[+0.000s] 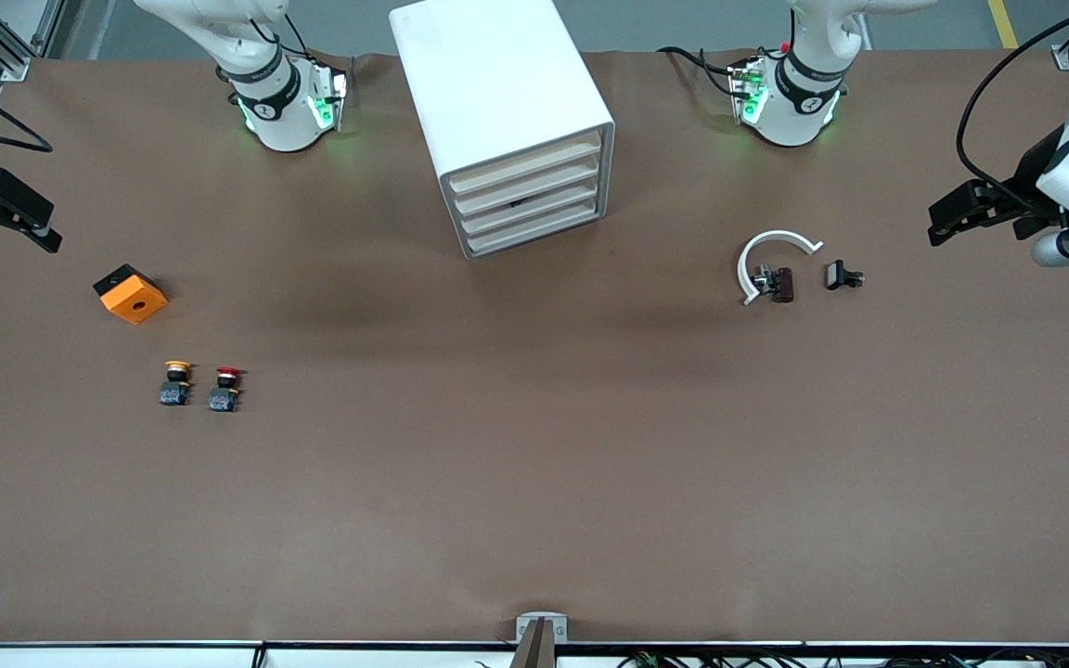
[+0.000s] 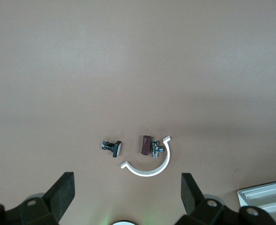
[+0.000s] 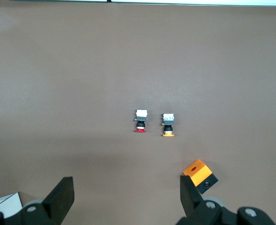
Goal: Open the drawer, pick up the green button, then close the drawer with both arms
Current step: 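Move the left gripper from rest toward the white cabinet drawer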
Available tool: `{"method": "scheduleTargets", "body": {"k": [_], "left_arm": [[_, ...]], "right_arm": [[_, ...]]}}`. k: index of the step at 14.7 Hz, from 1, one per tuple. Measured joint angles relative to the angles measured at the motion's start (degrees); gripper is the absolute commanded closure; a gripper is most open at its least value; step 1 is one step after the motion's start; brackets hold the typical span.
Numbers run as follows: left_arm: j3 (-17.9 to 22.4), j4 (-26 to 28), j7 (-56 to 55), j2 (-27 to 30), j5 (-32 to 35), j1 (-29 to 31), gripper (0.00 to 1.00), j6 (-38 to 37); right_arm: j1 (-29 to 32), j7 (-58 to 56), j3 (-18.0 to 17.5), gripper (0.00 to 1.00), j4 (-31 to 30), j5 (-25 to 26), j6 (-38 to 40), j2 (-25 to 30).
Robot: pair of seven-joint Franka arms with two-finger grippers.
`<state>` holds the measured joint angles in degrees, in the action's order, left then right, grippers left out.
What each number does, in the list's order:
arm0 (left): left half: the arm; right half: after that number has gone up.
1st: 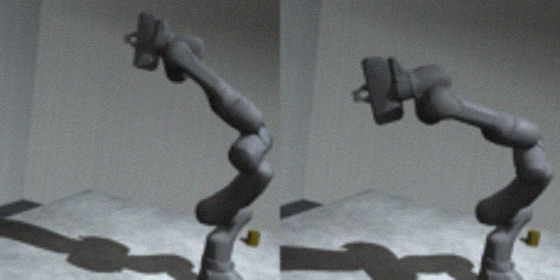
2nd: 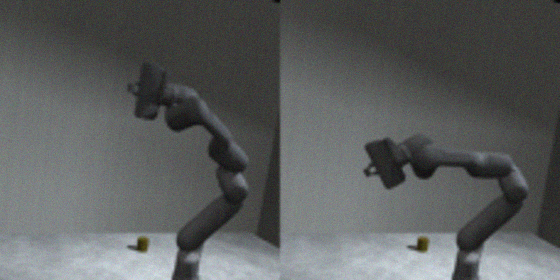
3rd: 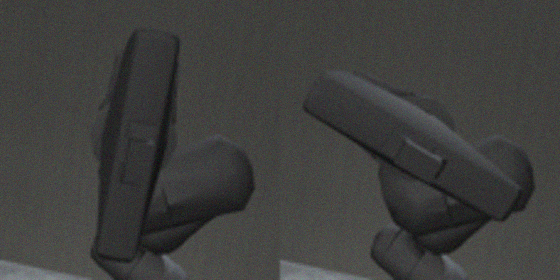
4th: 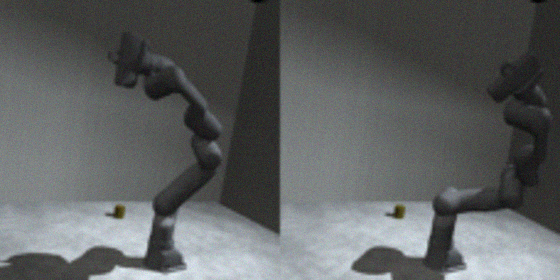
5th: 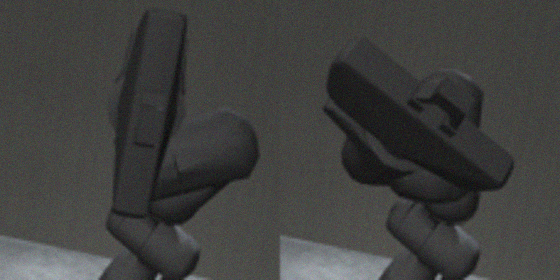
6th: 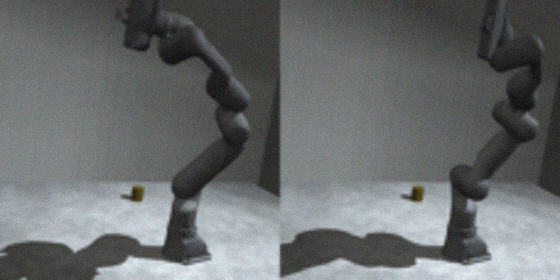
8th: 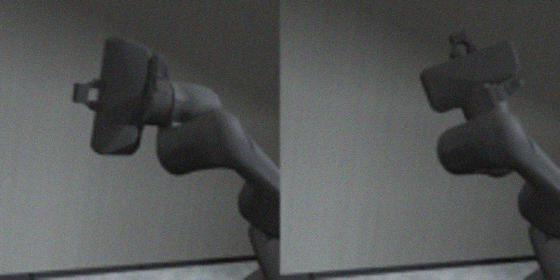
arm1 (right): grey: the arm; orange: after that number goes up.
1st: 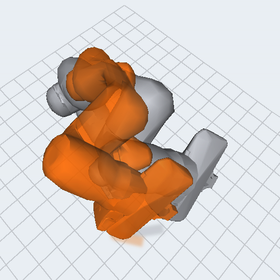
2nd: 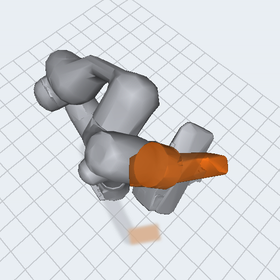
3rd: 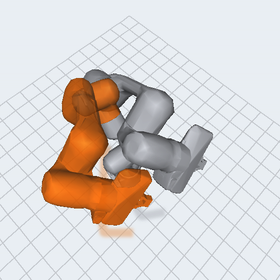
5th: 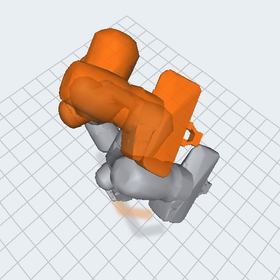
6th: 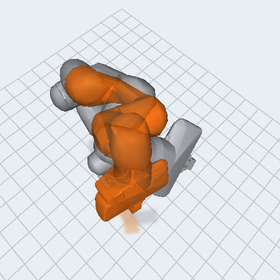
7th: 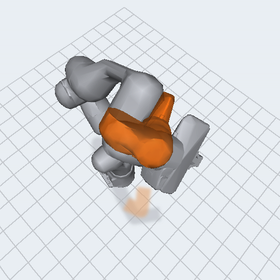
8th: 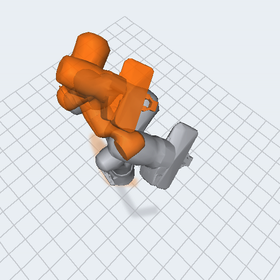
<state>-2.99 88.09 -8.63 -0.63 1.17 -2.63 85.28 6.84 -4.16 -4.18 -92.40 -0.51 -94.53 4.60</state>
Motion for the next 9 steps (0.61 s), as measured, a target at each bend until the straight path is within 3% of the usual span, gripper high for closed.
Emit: {"method": "scheduleTargets", "body": {"k": [5,9], "left_arm": [[0.0,-0.2,0.0,-1.2,0.0,0.0,0.0,0.0],[0.0,-1.0,0.0,-7.2,0.0,0.0,0.0,1.6]], "right_arm": [[0.0,0.0,0.0,0.0,0.0,0.0,0.0,0.0],[0.0,0.0,0.0,0.0,0.1,0.0,0.0,0.0]]}}
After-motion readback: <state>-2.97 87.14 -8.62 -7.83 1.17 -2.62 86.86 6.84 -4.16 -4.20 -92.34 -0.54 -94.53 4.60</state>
